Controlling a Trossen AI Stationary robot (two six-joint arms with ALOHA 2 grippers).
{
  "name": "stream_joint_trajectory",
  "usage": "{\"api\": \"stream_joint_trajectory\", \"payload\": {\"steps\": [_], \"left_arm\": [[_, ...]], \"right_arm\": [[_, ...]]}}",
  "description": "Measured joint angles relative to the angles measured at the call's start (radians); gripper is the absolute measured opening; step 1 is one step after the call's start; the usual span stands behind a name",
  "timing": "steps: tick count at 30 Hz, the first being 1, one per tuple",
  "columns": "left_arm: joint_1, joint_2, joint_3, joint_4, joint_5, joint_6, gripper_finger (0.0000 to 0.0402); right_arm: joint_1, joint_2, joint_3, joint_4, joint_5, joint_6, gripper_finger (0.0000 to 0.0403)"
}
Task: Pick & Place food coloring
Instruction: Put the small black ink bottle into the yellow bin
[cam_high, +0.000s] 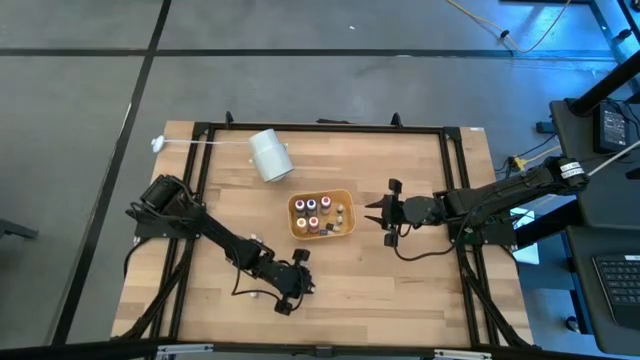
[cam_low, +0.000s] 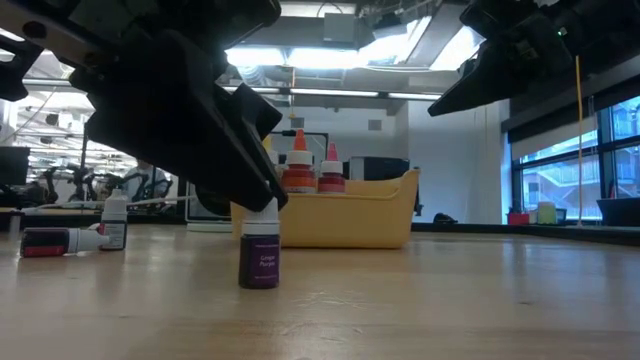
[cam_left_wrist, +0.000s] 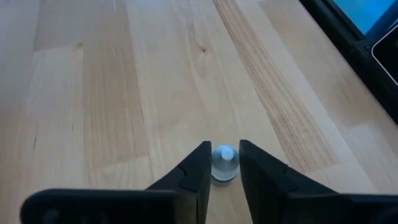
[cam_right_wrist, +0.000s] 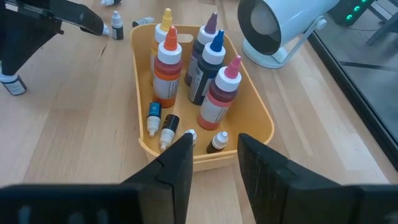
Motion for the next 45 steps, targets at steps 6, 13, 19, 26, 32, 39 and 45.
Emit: {"api": "stream_joint_trajectory", "payload": {"steps": [6, 13, 19, 26, 32, 39, 45], "left_arm": [[0.000, 0.000, 0.000, 0.000, -0.005, 0.000, 0.0092], [0.000, 0.000, 0.000, 0.000, -0.005, 0.000, 0.0111], [0.000, 0.000, 0.000, 0.000, -0.005, 0.000, 0.0116], [0.000, 0.004, 0.000, -0.006, -0.006, 0.000, 0.0112], [0.000, 0.056, -0.002, 0.016, -0.004, 0.010, 0.0115], [0.000, 0.065, -0.002, 0.089, 0.006, 0.035, 0.0104], [0.000, 0.066, -0.001, 0.116, 0.006, 0.035, 0.0090]], "right_arm": [[0.000, 0.000, 0.000, 0.000, 0.000, 0.000, 0.0129], [0.000, 0.000, 0.000, 0.000, 0.000, -0.004, 0.0129], [0.000, 0.000, 0.000, 0.000, 0.000, -0.004, 0.0129], [0.000, 0.000, 0.000, 0.000, 0.000, -0.004, 0.0129], [0.000, 0.000, 0.000, -0.001, 0.000, -0.004, 0.0129], [0.000, 0.000, 0.000, -0.001, 0.001, -0.007, 0.0129], [0.000, 0.000, 0.000, -0.002, 0.001, -0.007, 0.0129]]}}
